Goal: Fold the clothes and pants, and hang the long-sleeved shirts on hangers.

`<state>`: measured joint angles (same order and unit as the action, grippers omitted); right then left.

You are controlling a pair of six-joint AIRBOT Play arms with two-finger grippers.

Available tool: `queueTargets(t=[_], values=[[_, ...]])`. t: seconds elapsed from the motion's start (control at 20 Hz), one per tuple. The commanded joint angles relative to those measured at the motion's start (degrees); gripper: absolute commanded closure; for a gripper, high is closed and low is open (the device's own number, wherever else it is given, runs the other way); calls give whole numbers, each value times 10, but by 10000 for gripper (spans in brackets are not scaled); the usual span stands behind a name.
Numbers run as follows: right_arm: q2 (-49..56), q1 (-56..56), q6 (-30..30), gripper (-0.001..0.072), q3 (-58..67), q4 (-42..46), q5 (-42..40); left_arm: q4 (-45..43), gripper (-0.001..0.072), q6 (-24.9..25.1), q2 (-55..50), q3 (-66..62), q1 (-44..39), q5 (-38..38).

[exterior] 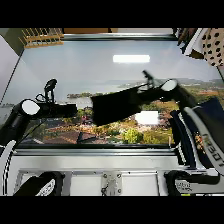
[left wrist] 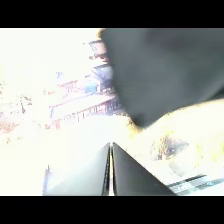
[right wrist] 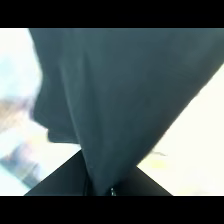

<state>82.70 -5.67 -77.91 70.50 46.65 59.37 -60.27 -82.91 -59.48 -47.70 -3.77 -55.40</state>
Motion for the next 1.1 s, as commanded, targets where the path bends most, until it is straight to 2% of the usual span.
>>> queueTargets(t=[0.0,0.35,0.55,0.7,0.9,1.05], values=[[-112,135,-62,699,42,106,65,0,702,0,0,0,0,1],[-220,366,-63,699,78,105,69,0,701,0,0,0,0,1],[-240,429,-64,699,95,95,71,0,702,0,0,0,0,1],[-268,435,-71,699,96,109,77,0,702,0,0,0,0,1],[-306,435,-132,700,96,212,150,-1,701,0,0,0,0,2],[-322,435,-154,700,87,343,257,-1,701,0,0,0,0,1]])
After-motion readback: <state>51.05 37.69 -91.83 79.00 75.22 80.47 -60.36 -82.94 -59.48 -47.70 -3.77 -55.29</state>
